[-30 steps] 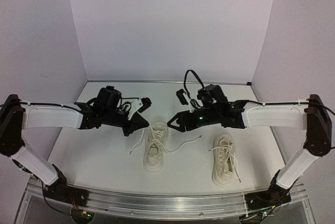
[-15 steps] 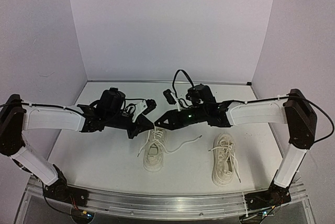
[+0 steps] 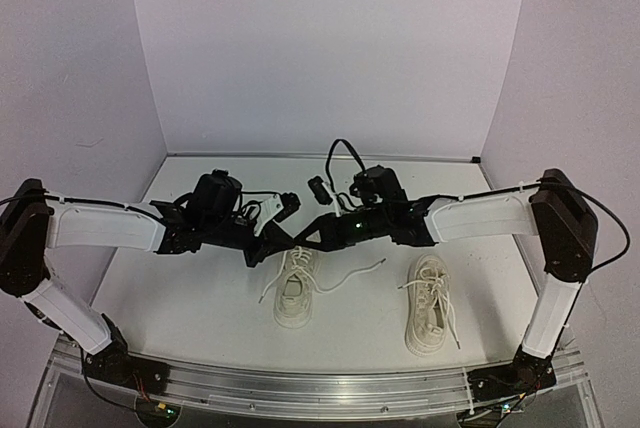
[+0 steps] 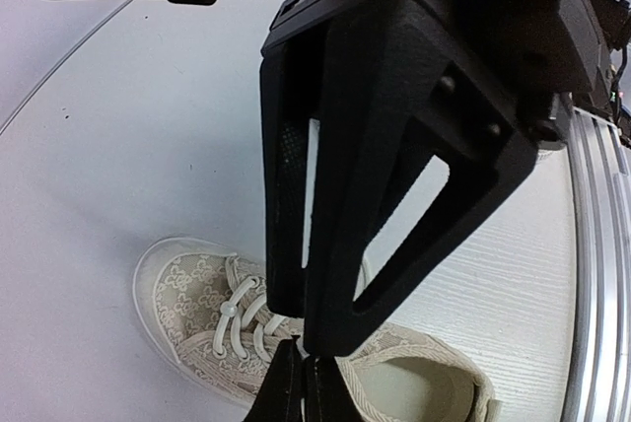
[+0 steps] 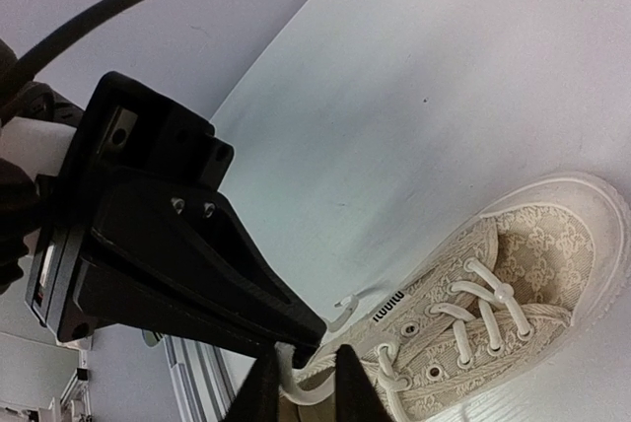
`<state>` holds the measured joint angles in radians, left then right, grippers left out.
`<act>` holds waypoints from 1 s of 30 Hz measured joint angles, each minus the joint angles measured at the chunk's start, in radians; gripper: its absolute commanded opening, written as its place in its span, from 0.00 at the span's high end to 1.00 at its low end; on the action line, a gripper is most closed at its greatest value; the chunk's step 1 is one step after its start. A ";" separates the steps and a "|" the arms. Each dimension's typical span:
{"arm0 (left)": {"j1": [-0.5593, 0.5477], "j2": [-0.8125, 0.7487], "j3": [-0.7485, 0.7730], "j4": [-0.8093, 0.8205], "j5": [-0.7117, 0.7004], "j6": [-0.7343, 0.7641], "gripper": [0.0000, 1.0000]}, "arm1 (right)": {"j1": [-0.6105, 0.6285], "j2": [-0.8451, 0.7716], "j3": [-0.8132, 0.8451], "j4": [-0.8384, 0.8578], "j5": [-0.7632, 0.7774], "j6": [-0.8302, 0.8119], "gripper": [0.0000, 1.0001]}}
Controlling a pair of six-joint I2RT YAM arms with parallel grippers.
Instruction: Tie the shoes
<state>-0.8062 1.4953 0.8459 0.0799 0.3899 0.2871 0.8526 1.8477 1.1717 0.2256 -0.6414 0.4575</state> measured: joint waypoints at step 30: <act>-0.003 0.021 -0.127 0.258 -0.025 -0.035 0.31 | 0.002 -0.070 -0.029 -0.019 0.130 0.002 1.00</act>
<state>-0.8093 1.5158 0.7193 0.3380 0.3645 0.2523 0.8543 1.7779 1.1423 0.2062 -0.5110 0.4591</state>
